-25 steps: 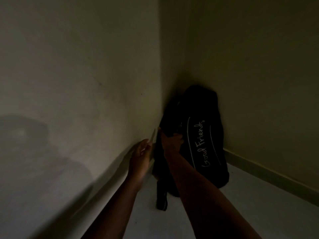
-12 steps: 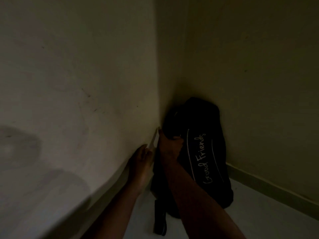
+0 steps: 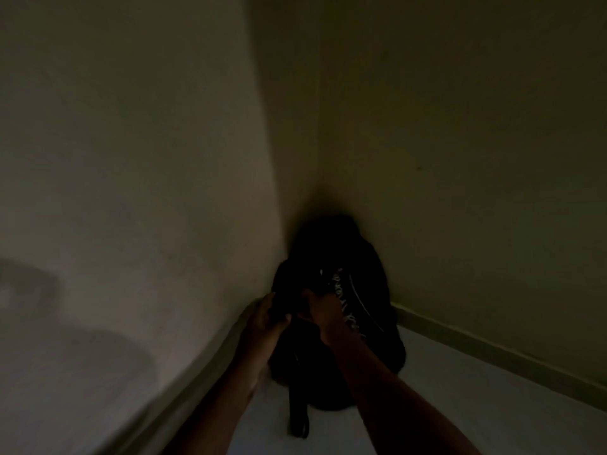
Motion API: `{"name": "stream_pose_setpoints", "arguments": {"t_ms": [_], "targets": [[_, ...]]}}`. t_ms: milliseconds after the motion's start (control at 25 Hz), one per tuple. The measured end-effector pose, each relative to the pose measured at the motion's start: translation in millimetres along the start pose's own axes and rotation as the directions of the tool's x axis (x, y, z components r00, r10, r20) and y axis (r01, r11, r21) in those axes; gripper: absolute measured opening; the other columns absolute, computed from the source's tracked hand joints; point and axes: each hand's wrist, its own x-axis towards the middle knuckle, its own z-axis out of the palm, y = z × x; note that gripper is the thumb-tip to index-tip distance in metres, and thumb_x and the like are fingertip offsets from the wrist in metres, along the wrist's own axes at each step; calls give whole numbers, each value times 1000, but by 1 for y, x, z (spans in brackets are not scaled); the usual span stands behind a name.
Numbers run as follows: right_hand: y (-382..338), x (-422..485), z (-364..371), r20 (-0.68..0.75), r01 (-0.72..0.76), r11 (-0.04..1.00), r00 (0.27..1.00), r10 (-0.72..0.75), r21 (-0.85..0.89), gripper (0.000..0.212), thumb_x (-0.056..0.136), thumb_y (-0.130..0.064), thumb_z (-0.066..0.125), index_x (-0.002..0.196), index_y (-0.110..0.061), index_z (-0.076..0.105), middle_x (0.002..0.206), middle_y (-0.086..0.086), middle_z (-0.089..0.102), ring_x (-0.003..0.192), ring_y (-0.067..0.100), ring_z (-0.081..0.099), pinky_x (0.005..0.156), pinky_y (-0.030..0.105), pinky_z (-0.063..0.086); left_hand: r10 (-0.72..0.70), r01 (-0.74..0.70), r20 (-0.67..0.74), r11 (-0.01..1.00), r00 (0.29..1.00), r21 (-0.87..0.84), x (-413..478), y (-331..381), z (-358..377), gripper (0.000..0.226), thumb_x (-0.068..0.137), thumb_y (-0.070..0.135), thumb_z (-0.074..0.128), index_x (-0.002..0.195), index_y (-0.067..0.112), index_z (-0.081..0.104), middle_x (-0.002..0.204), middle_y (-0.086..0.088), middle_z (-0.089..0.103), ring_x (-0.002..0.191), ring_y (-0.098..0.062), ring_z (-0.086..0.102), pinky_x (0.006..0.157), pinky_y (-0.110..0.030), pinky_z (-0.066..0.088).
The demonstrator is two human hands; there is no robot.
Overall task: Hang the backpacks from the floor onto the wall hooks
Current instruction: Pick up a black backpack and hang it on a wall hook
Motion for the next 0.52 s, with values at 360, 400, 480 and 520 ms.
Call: {"name": "stream_pose_setpoints", "arguments": {"t_ms": [360, 400, 480, 520], "targets": [[-111, -264, -64, 241, 75, 980, 970, -29, -183, 38, 85, -29, 65, 117, -9, 61, 110, 8, 65, 85, 14, 65, 76, 22, 54, 104, -73, -100, 958, 989, 277, -190, 154, -52, 66, 77, 17, 72, 136, 8, 44, 137, -18, 53, 128, -31, 48, 107, -38, 36], [-118, -292, -65, 240, 53, 982, 971, -9, -180, 35, 86, -32, 64, 115, -11, 62, 111, 8, 67, 89, 16, 65, 80, 26, 55, 103, -75, -73, 944, 992, 322, -208, 168, -67, 57, 80, 18, 69, 132, 9, 49, 132, -19, 57, 125, -32, 51, 105, -38, 38], [-123, -355, -67, 260, 38, 995, 965, -12, -96, 27, 88, -31, 61, 107, -13, 63, 101, 6, 69, 83, 14, 66, 77, 24, 57, 155, -133, -19, 898, 988, 419, -250, 194, -100, 48, 81, 20, 68, 126, 7, 56, 125, -20, 61, 118, -34, 56, 100, -38, 42], [-126, -389, -69, 246, 28, 998, 969, -14, -52, 25, 90, -28, 58, 107, -10, 63, 93, 4, 68, 77, 12, 65, 75, 23, 57, 171, -152, -3, 882, 985, 446, -271, 204, -117, 45, 82, 16, 67, 124, 4, 57, 124, -20, 62, 117, -34, 57, 98, -33, 41]]}}
